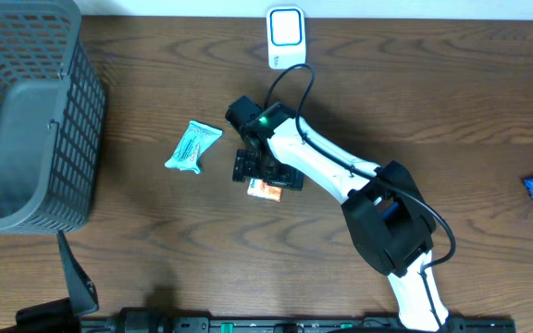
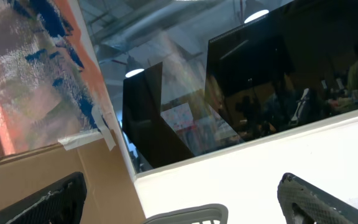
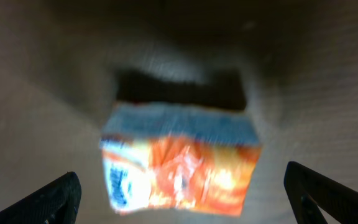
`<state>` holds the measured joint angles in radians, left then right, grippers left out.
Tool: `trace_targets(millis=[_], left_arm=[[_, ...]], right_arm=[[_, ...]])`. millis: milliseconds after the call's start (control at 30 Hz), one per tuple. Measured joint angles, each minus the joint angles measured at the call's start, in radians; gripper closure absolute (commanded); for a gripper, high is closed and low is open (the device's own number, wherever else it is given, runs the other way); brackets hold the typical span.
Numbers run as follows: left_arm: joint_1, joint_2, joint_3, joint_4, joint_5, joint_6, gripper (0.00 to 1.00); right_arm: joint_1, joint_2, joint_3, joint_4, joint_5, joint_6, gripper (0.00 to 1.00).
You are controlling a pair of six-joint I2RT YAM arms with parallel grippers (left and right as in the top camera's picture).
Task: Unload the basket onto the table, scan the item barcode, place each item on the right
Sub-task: 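Reach the right gripper to the orange tissue pack and grasp it, then hold the tissue pack up to the white scanner with the right gripper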
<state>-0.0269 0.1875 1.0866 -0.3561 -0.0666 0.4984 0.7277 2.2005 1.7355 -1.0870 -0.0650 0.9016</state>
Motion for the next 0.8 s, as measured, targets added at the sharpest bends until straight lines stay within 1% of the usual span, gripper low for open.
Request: trace_targets(millis=[100,133,267,300,333,367,400,467,567,667,767,800], left_arm=[[0.000,0.000,0.000,0.000,0.000,0.000,0.02],[0.000,0.000,0.000,0.000,0.000,0.000,0.02],[0.000,0.000,0.000,0.000,0.000,0.000,0.02],[0.000,0.000,0.000,-0.001,0.000,0.000,0.02],[0.000,0.000,0.000,0.000,0.000,0.000,0.02],[0.000,0.000,0.000,0.000,0.000,0.000,0.02],[0.000,0.000,0.000,0.000,0.000,0.000,0.02],[0.000,0.000,0.000,-0.001,0.000,0.000,0.02],[0.000,0.000,0.000,-0.002,0.000,0.000,0.02],[0.000,0.000,0.000,-0.003,0.000,0.000,0.02],[0.000,0.000,0.000,-0.005,0.000,0.000,0.02],[0.000,0.000,0.000,-0.006,0.000,0.000,0.02]], right_arm=[[-0.005,0.010,-0.014,0.039,0.025,0.014,0.01],[-0.005,0.018,-0.016,0.047,0.029,0.016,0.10],[-0.005,0.054,-0.017,0.071,0.032,0.029,0.36],[-0.005,0.054,-0.016,0.075,0.034,0.035,0.40],[-0.005,0.054,-0.016,0.075,0.032,0.032,0.52],[-0.006,0.054,-0.016,0.074,0.031,0.030,0.59],[-0.009,0.054,-0.015,0.070,0.023,0.017,0.62],[-0.023,0.054,-0.003,0.047,-0.009,0.000,0.62],[-0.053,0.061,0.019,-0.030,-0.066,-0.050,0.62],[-0.108,0.076,0.057,-0.146,-0.161,-0.153,0.57],[-0.183,0.080,0.103,-0.283,-0.274,-0.301,0.59],[-0.196,0.080,0.107,-0.307,-0.296,-0.327,0.59]])
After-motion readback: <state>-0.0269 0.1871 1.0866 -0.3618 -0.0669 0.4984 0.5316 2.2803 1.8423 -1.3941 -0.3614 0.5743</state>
